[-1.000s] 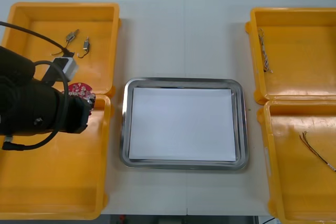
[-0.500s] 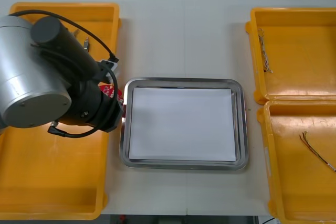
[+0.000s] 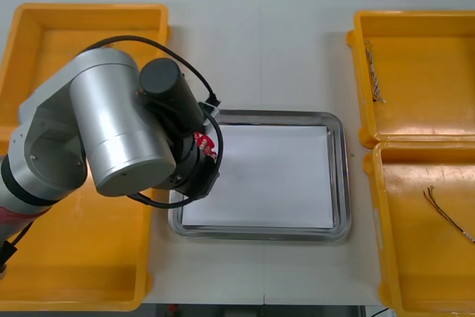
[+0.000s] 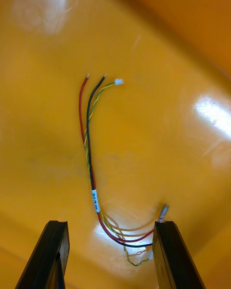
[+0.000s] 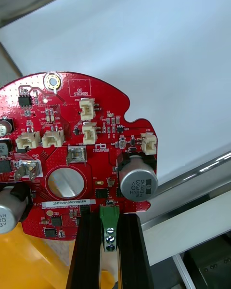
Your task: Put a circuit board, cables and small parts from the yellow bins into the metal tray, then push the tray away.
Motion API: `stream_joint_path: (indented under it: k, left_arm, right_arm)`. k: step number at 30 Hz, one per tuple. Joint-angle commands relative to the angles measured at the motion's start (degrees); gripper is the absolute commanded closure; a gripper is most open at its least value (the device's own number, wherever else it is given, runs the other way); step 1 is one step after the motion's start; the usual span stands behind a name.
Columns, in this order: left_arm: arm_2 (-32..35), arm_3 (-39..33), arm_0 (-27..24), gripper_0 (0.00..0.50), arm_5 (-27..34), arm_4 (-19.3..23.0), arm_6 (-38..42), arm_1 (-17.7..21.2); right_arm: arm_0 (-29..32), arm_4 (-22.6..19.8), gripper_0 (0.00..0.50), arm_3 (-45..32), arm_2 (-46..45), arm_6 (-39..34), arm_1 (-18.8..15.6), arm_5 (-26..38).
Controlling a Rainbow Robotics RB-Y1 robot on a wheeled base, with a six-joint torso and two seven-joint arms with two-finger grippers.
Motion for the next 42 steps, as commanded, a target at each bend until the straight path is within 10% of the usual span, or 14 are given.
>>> stream_joint_path:
  k: [1, 42]
  left_arm:
    - [-3.94, -0.31, -2.12, 0.500, -1.39, -1.24, 4.07, -1.90]
    - [-18.62, 8.04, 3.77, 0.500, -16.07, -10.12, 9.87, -1.90]
  right_arm:
    - [0.86, 2.12, 0.000, 1.39, 4.00, 0.07, -2.58, -2.90]
    - [-4.07, 5.46, 0.000, 12.73, 19.47, -0.20, -3.99, -18.72]
